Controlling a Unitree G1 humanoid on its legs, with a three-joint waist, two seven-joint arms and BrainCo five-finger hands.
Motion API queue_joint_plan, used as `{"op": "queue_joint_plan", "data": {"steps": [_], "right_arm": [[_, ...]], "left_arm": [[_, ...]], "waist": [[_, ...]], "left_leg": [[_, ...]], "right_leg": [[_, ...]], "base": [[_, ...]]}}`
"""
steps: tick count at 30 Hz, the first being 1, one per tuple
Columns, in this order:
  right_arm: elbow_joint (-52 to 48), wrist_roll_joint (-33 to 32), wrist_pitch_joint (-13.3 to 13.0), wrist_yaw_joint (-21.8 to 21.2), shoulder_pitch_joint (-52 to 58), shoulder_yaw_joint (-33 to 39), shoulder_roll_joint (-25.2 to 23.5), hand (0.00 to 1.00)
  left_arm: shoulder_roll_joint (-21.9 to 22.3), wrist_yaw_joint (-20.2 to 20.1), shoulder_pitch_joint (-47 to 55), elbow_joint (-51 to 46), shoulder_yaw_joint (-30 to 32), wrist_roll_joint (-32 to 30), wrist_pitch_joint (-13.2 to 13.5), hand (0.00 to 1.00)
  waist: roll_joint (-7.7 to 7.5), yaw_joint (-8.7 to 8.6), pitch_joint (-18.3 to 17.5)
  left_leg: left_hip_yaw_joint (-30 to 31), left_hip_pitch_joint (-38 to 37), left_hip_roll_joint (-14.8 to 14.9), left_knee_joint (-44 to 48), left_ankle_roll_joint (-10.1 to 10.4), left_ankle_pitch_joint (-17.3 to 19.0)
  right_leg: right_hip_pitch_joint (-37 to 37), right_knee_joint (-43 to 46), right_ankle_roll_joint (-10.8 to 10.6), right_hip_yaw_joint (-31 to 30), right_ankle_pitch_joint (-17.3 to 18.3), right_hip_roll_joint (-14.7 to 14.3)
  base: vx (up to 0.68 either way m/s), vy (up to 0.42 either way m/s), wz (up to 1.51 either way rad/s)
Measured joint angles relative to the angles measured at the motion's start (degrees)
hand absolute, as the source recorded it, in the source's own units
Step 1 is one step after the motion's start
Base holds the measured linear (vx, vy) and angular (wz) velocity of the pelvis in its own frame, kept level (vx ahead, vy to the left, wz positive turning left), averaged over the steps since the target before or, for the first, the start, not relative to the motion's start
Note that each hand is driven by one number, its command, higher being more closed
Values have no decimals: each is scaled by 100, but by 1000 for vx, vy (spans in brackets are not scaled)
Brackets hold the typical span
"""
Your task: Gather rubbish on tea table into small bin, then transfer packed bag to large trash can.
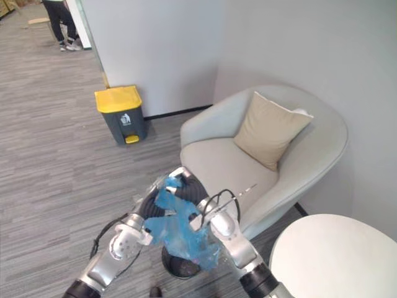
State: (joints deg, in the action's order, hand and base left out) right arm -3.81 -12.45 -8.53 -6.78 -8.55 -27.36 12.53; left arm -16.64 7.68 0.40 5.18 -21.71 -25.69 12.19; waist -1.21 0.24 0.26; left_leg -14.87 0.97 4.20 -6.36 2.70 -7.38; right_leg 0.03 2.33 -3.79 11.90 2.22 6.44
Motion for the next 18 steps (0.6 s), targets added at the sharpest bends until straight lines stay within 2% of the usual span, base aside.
{"op": "queue_joint_plan", "data": {"steps": [3,9,13,18], "right_arm": [[0,-13,0,-12,-3,0,-3,100],[-221,-229,3,-129,-128,-116,-27,100],[-444,-228,4,-133,-280,-231,-66,100],[-449,-227,9,-116,-482,-276,-141,100]], "left_arm": [[-11,-145,0,5,-79,19,51,0],[22,-430,-265,4,-429,646,95,0],[142,-468,-420,-39,-412,1007,95,0],[174,-472,-418,-165,-413,1003,101,0]], "waist": [[-4,-1,-25],[-30,-7,-176],[-35,-22,-182],[-39,-17,-184]], "left_leg": [[0,11,0,0,-2,-4],[-6,97,4,0,-6,-23],[-7,88,11,0,-4,-42],[-16,81,17,0,-5,-54]], "right_leg": [[-12,0,-2,-5,-2,-1],[-94,-8,-7,-19,-27,-7],[-98,17,-2,-27,-34,-14],[-105,24,6,-40,-44,-16]], "base": [[0,0,0],[0,0,0],[0,0,0],[0,0,0]]}}
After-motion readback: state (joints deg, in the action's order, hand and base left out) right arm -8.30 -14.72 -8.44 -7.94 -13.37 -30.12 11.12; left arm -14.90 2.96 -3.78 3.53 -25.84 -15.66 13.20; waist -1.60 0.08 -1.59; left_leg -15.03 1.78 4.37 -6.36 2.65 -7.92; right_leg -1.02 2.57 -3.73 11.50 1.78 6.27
